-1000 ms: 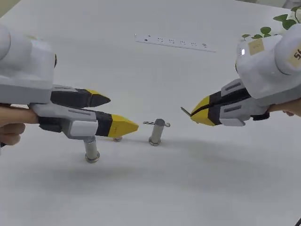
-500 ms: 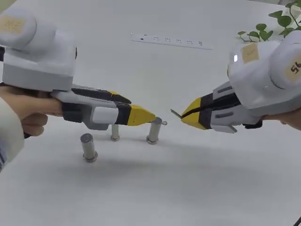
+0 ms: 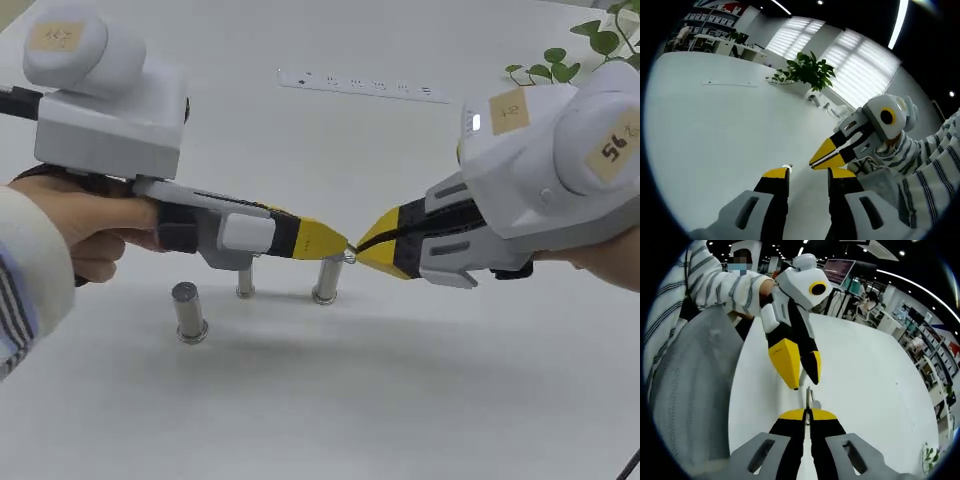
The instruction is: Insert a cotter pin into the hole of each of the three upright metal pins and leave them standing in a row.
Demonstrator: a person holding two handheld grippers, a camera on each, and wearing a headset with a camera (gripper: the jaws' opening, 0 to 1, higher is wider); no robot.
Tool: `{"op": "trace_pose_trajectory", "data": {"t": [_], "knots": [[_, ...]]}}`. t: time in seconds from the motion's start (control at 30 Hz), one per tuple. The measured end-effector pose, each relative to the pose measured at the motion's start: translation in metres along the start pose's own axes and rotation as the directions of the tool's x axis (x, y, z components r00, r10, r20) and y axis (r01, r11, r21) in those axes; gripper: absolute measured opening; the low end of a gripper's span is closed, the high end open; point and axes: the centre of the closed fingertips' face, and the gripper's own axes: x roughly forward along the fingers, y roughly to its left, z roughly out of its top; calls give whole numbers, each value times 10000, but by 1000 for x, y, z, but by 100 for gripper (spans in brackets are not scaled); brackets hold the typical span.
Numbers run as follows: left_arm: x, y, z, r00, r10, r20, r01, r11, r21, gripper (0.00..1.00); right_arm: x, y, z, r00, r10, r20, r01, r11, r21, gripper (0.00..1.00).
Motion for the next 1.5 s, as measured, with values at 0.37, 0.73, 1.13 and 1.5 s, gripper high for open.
{"op": "trace_pose_trajectory", "data": {"t": [0.37,0.73,1.13,1.5], "knots": [[7,-13,-7,9984,-462,-333,419,9919,-1198,27,2,6,9,9999,64,86,-62,9998,-197,3],[7,-13,-8,9986,-373,-379,314,9887,-1465,14,2,8,15,9998,75,166,-69,9993,-355,3],[8,-11,-7,9987,-336,-392,269,9867,-1602,7,1,8,17,9998,119,144,-112,9987,-505,3],[7,-8,-9,9986,-305,-435,218,9820,-1878,1,3,9,17,9998,179,73,-174,9978,-642,4]]}}
